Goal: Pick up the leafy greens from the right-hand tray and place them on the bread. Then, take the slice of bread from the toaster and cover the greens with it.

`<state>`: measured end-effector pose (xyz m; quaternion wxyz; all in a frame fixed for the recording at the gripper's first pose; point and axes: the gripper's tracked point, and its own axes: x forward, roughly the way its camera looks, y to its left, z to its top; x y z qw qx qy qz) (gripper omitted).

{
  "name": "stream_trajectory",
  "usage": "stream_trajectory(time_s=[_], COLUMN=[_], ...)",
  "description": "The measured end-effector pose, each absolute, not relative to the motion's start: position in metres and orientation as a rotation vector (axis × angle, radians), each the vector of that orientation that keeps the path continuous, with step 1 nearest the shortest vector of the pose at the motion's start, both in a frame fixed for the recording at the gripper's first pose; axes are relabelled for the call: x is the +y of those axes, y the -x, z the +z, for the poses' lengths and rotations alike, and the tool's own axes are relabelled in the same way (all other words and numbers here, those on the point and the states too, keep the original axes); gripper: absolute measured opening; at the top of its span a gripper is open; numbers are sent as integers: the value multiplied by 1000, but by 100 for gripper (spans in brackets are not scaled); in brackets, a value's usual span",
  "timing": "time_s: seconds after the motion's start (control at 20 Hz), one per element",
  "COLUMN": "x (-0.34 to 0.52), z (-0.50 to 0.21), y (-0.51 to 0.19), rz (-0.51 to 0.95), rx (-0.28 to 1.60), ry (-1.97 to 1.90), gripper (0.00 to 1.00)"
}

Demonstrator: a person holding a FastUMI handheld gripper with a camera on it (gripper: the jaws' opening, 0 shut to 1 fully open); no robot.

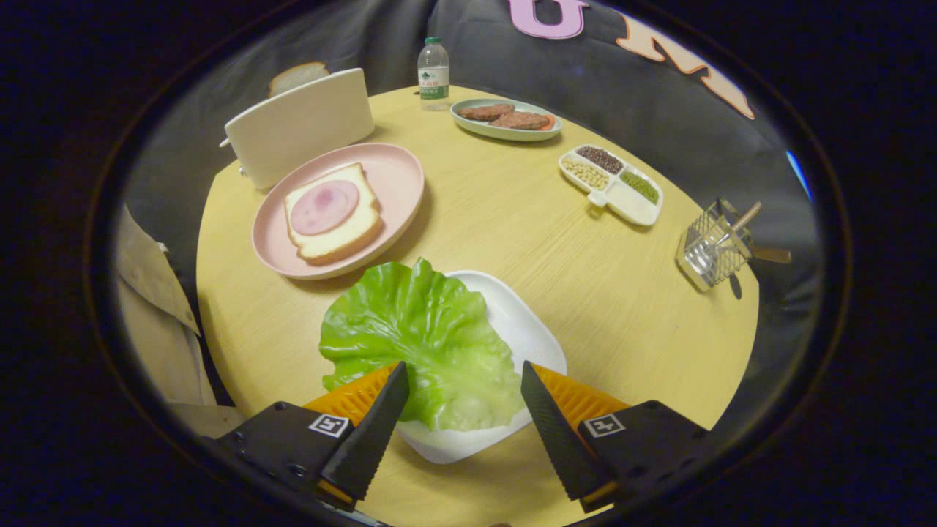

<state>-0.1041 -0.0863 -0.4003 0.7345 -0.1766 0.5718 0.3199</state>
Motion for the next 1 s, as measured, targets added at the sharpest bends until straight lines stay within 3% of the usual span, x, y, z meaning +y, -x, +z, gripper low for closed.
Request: stream_trajectory(time_s=[0.45, 0.95, 1.0], x=[-87, -86, -85], z=[-407, -405, -408], y=[111, 111, 109], rz=[707, 644, 621], rx=[1330, 1299, 1299], ry=[355, 357, 353], gripper=[95, 29, 4])
